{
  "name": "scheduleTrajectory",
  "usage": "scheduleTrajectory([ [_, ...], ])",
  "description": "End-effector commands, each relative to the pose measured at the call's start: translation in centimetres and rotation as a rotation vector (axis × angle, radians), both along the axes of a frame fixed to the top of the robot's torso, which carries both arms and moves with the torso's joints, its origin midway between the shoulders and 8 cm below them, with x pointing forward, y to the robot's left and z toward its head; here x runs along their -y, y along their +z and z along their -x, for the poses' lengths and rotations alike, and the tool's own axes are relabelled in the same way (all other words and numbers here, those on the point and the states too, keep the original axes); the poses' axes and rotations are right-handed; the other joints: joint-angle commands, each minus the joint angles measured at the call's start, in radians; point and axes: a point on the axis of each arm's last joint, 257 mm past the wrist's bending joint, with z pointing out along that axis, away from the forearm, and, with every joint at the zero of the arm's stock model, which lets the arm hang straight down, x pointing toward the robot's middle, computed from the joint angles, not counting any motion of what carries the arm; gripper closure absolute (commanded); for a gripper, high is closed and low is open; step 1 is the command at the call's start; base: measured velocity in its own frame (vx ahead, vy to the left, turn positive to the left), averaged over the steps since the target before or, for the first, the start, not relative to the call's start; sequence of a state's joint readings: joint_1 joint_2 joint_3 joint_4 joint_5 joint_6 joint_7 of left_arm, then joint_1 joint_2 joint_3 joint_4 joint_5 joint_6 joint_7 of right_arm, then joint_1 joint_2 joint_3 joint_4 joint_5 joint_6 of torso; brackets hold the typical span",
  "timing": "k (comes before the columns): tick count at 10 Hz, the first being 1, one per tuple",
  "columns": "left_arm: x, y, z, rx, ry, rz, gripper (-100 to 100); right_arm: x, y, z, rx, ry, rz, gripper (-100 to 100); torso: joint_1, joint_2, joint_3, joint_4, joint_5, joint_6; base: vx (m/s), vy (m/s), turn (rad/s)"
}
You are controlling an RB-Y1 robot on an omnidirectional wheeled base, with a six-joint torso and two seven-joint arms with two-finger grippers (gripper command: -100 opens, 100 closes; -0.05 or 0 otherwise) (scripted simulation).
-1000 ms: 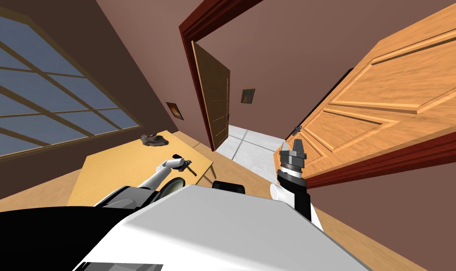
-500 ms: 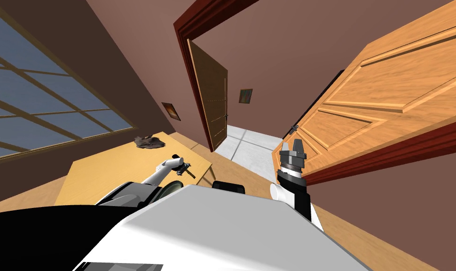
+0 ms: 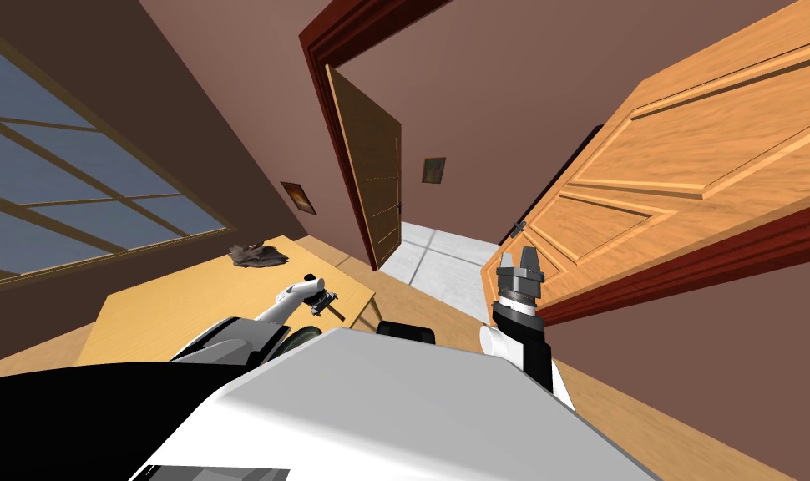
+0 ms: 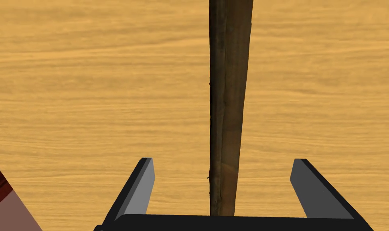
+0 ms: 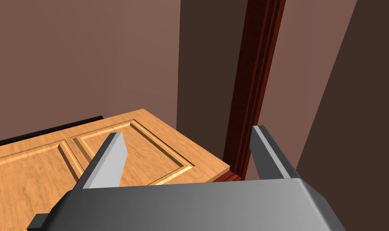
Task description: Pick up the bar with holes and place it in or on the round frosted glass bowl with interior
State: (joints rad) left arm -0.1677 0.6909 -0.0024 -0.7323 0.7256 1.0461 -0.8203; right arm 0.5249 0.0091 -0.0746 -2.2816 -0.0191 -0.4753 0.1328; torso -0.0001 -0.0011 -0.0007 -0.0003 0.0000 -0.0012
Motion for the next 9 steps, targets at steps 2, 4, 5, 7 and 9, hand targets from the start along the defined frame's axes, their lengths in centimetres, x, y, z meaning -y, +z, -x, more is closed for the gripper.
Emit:
scheduleTrajectory([
  [2,1.0,-1.3,0.4,0.001,0.006,0.0,-100,0.0,0.0,0.0,0.0,0.0,0.0,0,0.0,0.001,0.0,0.0,0.0,0.0,-0.001,0.02,-0.023],
  [4,2.0,-2.5,0.8,0.001,0.012,0.0,-100,0.0,0.0,0.0,0.0,0.0,0.0,0,0.004,0.001,0.001,0.0,0.001,0.0,0.0,0.077,-0.037],
  [5,1.6,-1.9,0.7,0.0,0.008,0.001,-100,0.0,0.0,0.0,0.0,0.0,0.0,0,0.005,0.001,0.0,0.0,0.001,0.0,0.006,0.029,-0.008],
  [7,1.6,-2.0,0.6,0.001,0.01,0.0,100,0.0,0.0,0.0,0.0,0.0,0.0,0,0.001,0.001,0.0,0.0,0.0,0.0,0.0,0.003,0.0],
  [9,1.6,-2.0,0.7,0.001,0.01,0.0,100,0.0,0.0,0.0,0.0,0.0,0.0,0,0.0,0.0,0.0,0.0,0.0,0.0,0.0,0.0,0.0],
])
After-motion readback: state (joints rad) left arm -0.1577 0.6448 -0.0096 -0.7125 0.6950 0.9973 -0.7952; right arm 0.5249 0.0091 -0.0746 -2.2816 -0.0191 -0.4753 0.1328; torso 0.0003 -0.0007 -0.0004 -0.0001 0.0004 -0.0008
